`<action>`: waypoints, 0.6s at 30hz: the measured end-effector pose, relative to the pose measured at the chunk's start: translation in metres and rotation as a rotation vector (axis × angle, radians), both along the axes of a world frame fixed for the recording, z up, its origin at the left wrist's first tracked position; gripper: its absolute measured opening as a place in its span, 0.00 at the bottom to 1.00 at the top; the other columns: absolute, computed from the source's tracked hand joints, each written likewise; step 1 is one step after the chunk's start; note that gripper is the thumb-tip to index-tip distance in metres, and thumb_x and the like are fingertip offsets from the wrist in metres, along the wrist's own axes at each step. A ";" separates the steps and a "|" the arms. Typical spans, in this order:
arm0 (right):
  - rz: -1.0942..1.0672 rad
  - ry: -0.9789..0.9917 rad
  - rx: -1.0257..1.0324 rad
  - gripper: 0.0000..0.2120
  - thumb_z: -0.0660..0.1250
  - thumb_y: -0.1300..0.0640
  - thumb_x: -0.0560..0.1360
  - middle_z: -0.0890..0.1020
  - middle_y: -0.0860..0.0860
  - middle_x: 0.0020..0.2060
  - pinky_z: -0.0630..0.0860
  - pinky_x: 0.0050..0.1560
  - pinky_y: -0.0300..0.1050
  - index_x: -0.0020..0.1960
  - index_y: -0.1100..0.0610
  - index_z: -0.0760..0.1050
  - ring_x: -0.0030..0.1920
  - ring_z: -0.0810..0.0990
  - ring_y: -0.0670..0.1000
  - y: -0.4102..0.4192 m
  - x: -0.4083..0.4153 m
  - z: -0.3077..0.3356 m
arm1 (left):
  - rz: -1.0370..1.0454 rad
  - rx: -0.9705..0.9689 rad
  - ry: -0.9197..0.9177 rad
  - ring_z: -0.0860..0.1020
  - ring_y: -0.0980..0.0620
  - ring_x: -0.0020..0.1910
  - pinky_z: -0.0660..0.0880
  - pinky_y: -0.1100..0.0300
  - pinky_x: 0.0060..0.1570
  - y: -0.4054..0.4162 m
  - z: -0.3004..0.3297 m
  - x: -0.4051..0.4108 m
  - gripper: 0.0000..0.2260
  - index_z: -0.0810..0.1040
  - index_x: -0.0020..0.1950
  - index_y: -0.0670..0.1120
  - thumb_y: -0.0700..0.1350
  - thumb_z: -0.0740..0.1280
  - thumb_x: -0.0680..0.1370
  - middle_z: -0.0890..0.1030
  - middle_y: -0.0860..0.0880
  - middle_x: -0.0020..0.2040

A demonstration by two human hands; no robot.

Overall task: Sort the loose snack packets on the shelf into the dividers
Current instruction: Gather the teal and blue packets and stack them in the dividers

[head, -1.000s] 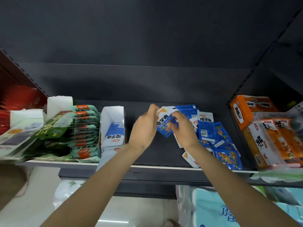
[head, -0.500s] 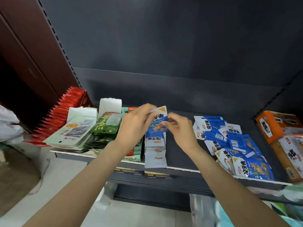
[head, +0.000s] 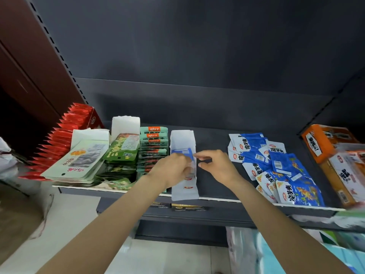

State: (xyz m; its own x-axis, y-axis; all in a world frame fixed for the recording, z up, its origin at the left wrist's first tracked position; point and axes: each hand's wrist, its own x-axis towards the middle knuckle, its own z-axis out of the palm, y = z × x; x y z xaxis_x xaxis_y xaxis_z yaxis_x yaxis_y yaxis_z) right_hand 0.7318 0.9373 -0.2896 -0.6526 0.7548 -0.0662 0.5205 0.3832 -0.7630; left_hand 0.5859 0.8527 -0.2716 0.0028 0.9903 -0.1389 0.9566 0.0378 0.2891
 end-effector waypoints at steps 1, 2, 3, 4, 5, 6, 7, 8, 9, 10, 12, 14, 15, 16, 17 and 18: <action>-0.029 0.016 -0.009 0.16 0.67 0.66 0.74 0.82 0.50 0.55 0.75 0.59 0.41 0.60 0.56 0.78 0.55 0.79 0.47 0.005 0.009 -0.001 | 0.030 0.021 -0.029 0.77 0.42 0.54 0.76 0.51 0.49 0.005 0.000 0.007 0.13 0.76 0.60 0.45 0.45 0.58 0.80 0.78 0.44 0.57; -0.064 0.037 -0.008 0.15 0.67 0.66 0.74 0.82 0.50 0.55 0.74 0.58 0.39 0.59 0.56 0.78 0.55 0.79 0.46 0.011 0.018 -0.003 | 0.060 0.070 -0.069 0.77 0.43 0.54 0.76 0.50 0.50 0.010 0.001 0.016 0.12 0.76 0.60 0.45 0.45 0.58 0.80 0.78 0.44 0.57; -0.102 0.050 0.004 0.15 0.66 0.66 0.74 0.82 0.50 0.54 0.74 0.58 0.37 0.59 0.56 0.79 0.55 0.79 0.46 0.018 0.028 -0.004 | 0.085 0.125 -0.114 0.77 0.43 0.54 0.76 0.50 0.50 0.018 0.001 0.026 0.12 0.76 0.59 0.44 0.44 0.58 0.80 0.78 0.44 0.56; -0.142 0.044 0.020 0.14 0.66 0.66 0.74 0.82 0.50 0.54 0.73 0.58 0.37 0.58 0.56 0.79 0.55 0.79 0.46 0.027 0.039 -0.008 | 0.100 0.168 -0.158 0.77 0.44 0.54 0.75 0.50 0.51 0.027 0.001 0.038 0.12 0.77 0.58 0.44 0.43 0.58 0.79 0.79 0.45 0.56; -0.180 0.021 0.038 0.14 0.65 0.66 0.75 0.81 0.50 0.55 0.72 0.59 0.37 0.59 0.56 0.78 0.56 0.79 0.47 0.035 0.051 -0.012 | 0.116 0.190 -0.203 0.77 0.45 0.54 0.75 0.50 0.52 0.038 -0.001 0.051 0.11 0.77 0.58 0.44 0.42 0.59 0.79 0.79 0.45 0.55; -0.218 -0.019 0.054 0.15 0.65 0.65 0.75 0.80 0.51 0.57 0.71 0.60 0.38 0.60 0.56 0.77 0.58 0.78 0.49 0.045 0.063 -0.017 | 0.139 0.201 -0.257 0.77 0.45 0.53 0.75 0.51 0.53 0.049 -0.002 0.064 0.11 0.78 0.58 0.43 0.41 0.59 0.79 0.79 0.44 0.55; -0.251 -0.062 0.069 0.16 0.65 0.64 0.75 0.79 0.52 0.59 0.70 0.62 0.40 0.63 0.56 0.75 0.60 0.76 0.51 0.055 0.076 -0.022 | 0.168 0.192 -0.314 0.77 0.45 0.53 0.74 0.52 0.55 0.061 -0.006 0.076 0.11 0.78 0.58 0.42 0.40 0.60 0.79 0.79 0.44 0.55; -0.282 -0.110 0.079 0.19 0.66 0.62 0.75 0.77 0.54 0.62 0.68 0.64 0.44 0.65 0.56 0.73 0.63 0.74 0.53 0.065 0.089 -0.029 | 0.196 0.168 -0.362 0.77 0.45 0.54 0.73 0.53 0.56 0.073 -0.011 0.087 0.11 0.78 0.58 0.41 0.40 0.60 0.78 0.79 0.43 0.55; -0.303 -0.164 0.091 0.22 0.67 0.60 0.75 0.74 0.55 0.64 0.67 0.66 0.46 0.68 0.56 0.70 0.66 0.70 0.55 0.074 0.103 -0.035 | 0.215 0.130 -0.393 0.77 0.45 0.55 0.73 0.54 0.57 0.085 -0.018 0.098 0.11 0.77 0.59 0.40 0.40 0.60 0.79 0.79 0.42 0.56; -0.313 -0.226 0.102 0.25 0.67 0.58 0.75 0.71 0.56 0.66 0.64 0.68 0.48 0.70 0.56 0.66 0.68 0.67 0.56 0.084 0.116 -0.040 | 0.221 0.086 -0.399 0.76 0.44 0.56 0.72 0.54 0.58 0.097 -0.026 0.108 0.12 0.76 0.61 0.40 0.40 0.60 0.79 0.77 0.42 0.57; -0.310 -0.365 0.116 0.33 0.68 0.54 0.74 0.60 0.57 0.73 0.56 0.73 0.51 0.75 0.55 0.57 0.74 0.55 0.57 0.102 0.139 -0.049 | 0.212 -0.007 -0.351 0.73 0.43 0.61 0.70 0.53 0.61 0.121 -0.041 0.124 0.15 0.71 0.66 0.40 0.41 0.59 0.79 0.74 0.42 0.62; -0.295 -0.530 0.117 0.42 0.69 0.47 0.73 0.46 0.56 0.76 0.49 0.74 0.56 0.77 0.50 0.47 0.76 0.43 0.58 0.123 0.158 -0.054 | 0.177 -0.086 -0.264 0.65 0.43 0.69 0.65 0.53 0.67 0.146 -0.054 0.137 0.22 0.61 0.73 0.41 0.42 0.60 0.79 0.65 0.41 0.71; -0.280 -0.617 0.117 0.46 0.70 0.44 0.71 0.40 0.56 0.76 0.47 0.74 0.59 0.77 0.48 0.42 0.75 0.38 0.59 0.132 0.165 -0.055 | 0.151 -0.123 -0.212 0.59 0.44 0.73 0.60 0.54 0.71 0.158 -0.060 0.141 0.27 0.55 0.75 0.41 0.44 0.61 0.79 0.58 0.42 0.75; -0.259 -0.696 0.112 0.50 0.70 0.40 0.69 0.35 0.56 0.75 0.47 0.73 0.63 0.76 0.46 0.38 0.74 0.34 0.60 0.141 0.170 -0.058 | 0.125 -0.149 -0.149 0.53 0.46 0.76 0.55 0.55 0.73 0.170 -0.064 0.145 0.32 0.49 0.77 0.42 0.46 0.62 0.79 0.51 0.44 0.77; -0.232 -0.760 0.105 0.53 0.70 0.38 0.67 0.32 0.57 0.74 0.46 0.71 0.66 0.75 0.44 0.34 0.73 0.32 0.60 0.147 0.173 -0.060 | 0.103 -0.166 -0.083 0.47 0.47 0.76 0.50 0.55 0.74 0.182 -0.069 0.147 0.36 0.45 0.77 0.42 0.48 0.63 0.78 0.45 0.45 0.78; -0.202 -0.799 0.088 0.55 0.71 0.37 0.66 0.29 0.57 0.72 0.45 0.70 0.67 0.74 0.43 0.32 0.73 0.30 0.61 0.152 0.175 -0.064 | 0.087 -0.175 -0.016 0.44 0.47 0.77 0.47 0.55 0.75 0.191 -0.073 0.148 0.39 0.41 0.77 0.42 0.50 0.64 0.78 0.41 0.44 0.78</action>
State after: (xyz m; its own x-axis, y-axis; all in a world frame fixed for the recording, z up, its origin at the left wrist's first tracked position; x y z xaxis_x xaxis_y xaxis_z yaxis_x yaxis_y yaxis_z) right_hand 0.9064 1.0890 -0.3532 -0.2848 0.8766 -0.3879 0.9585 0.2647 -0.1054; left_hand 0.7340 1.0440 -0.3448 -0.0780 0.9477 -0.3096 0.9427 0.1711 0.2863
